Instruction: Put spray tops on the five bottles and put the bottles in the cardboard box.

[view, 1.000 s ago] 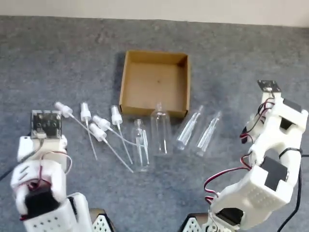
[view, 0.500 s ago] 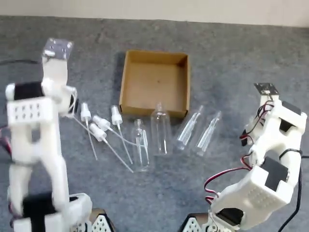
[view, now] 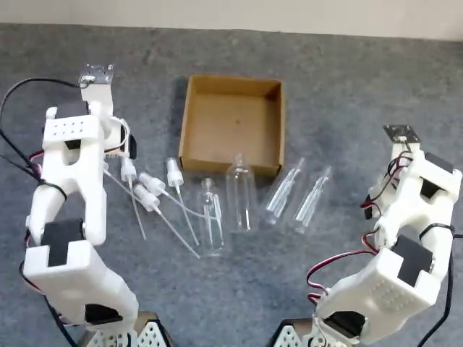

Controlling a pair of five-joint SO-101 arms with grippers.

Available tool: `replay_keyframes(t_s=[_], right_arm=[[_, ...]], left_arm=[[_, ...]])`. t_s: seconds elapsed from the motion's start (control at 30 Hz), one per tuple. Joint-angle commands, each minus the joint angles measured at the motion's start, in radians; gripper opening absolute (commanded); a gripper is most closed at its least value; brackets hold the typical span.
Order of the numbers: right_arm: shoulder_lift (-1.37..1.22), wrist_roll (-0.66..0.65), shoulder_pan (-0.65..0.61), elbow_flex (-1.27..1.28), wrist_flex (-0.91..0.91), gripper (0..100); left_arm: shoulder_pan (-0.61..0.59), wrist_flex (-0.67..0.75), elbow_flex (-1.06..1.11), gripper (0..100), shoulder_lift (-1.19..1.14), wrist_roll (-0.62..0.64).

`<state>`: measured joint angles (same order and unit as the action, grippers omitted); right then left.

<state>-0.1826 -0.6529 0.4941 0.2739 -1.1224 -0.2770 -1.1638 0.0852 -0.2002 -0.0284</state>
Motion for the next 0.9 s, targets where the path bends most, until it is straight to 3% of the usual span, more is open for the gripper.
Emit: replay_keyframes(t_s=[0.0, 0.27, 0.77, 0.87], right_arm=[[0.012, -0.009, 0.012, -0.002, 0.007, 12.4], [0.012, -0.046, 0.004, -0.002, 0.007, 12.4], [0.018, -0.049, 0.001, 0.044, 0.008, 12.4], [0.018, -0.049, 0.005, 0.044, 0.007, 12.4]], left_arm=[[-0.084, 0.035, -0.041, 16, 0.004, 0.184], [-0.217, 0.074, -0.039, 16, -0.025, 0.241], [-0.182, 0.218, -0.051, 16, -0.228, 0.242], [-0.183, 0.218, -0.051, 10, -0.209, 0.242]])
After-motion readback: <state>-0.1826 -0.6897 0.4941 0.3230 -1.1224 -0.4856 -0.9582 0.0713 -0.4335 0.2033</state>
